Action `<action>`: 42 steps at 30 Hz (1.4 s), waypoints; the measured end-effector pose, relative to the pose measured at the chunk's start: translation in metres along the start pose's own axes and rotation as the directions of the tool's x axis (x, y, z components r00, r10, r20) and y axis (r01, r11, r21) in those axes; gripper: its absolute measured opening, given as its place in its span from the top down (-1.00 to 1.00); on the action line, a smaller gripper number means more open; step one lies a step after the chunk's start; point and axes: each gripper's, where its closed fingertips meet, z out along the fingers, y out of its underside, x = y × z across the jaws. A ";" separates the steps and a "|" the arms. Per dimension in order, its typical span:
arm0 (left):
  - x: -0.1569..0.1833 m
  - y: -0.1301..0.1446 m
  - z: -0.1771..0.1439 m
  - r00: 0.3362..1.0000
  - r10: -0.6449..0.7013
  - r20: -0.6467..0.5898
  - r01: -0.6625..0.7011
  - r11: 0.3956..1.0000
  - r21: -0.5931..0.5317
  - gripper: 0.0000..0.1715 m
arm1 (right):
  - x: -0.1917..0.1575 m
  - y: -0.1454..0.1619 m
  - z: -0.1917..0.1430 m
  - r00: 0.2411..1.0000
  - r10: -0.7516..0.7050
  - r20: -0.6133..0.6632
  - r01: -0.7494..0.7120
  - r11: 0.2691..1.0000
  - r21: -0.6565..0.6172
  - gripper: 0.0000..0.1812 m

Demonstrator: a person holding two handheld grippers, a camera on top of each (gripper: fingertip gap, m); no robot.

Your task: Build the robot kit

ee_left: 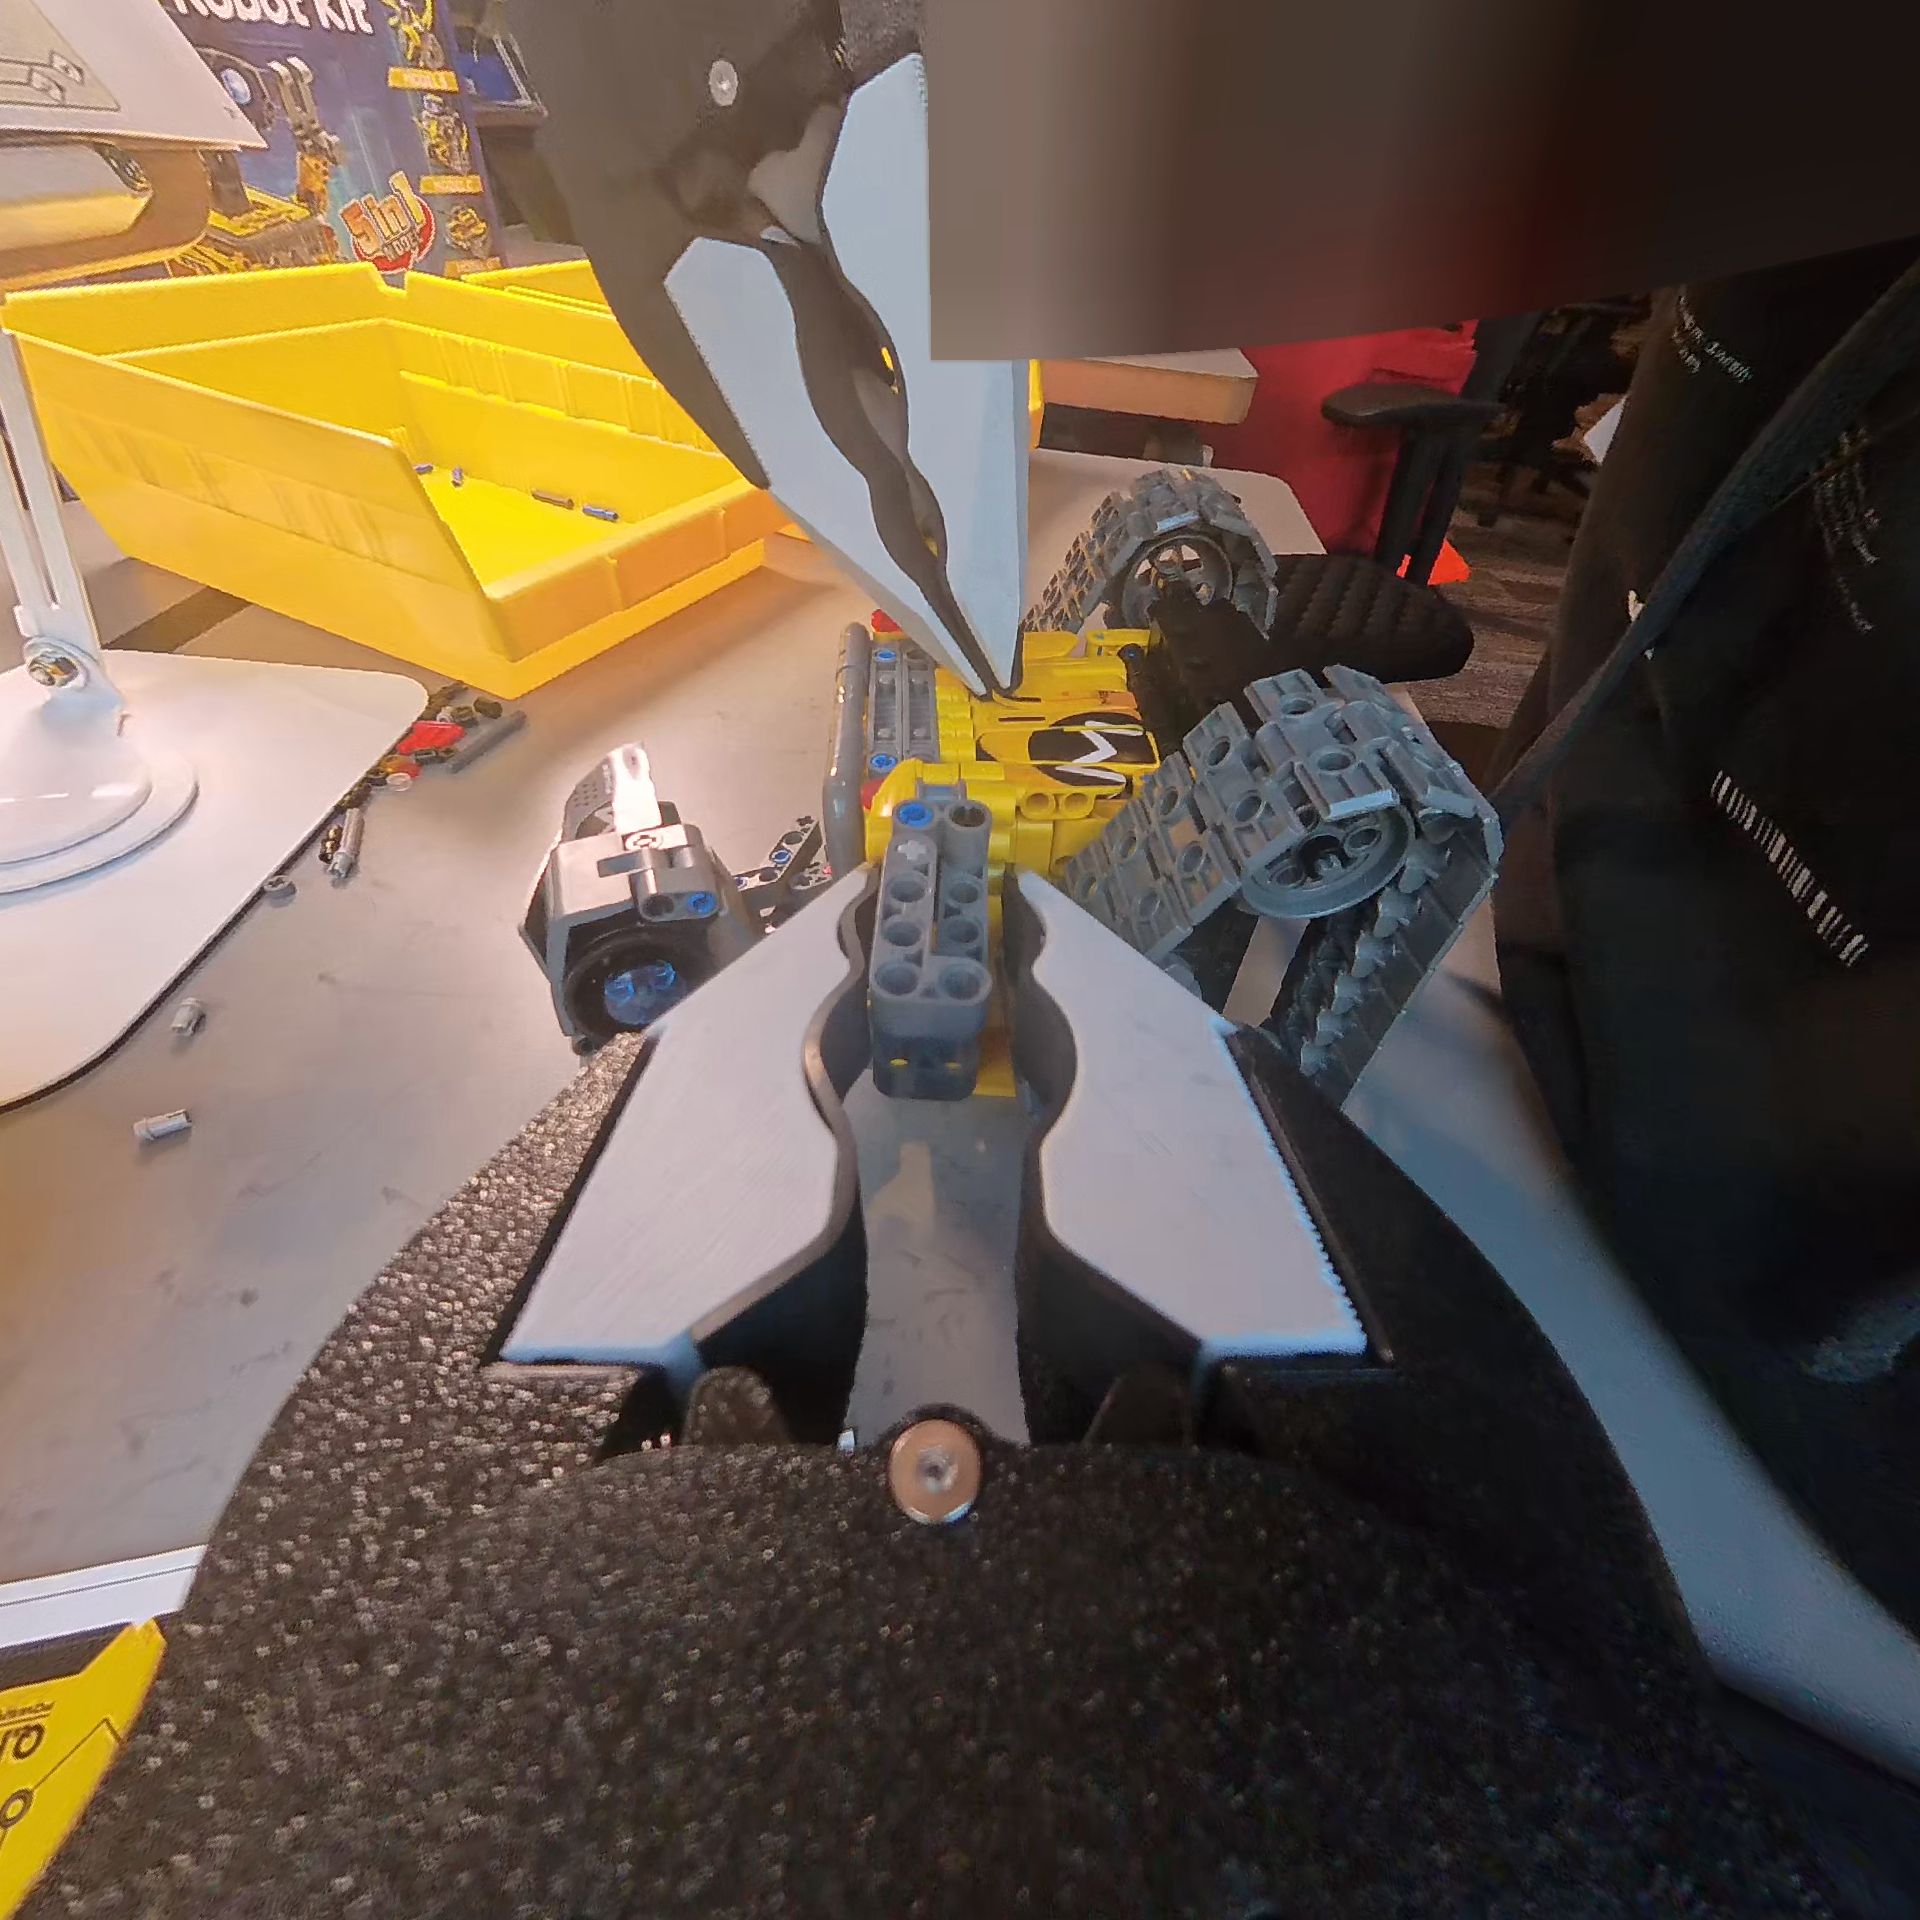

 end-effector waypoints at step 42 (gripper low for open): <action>0.006 0.000 0.000 0.999 0.032 -0.002 -0.032 0.999 -0.015 0.76 | 0.011 -0.002 -0.007 0.845 -0.237 -0.480 0.281 0.959 0.021 0.88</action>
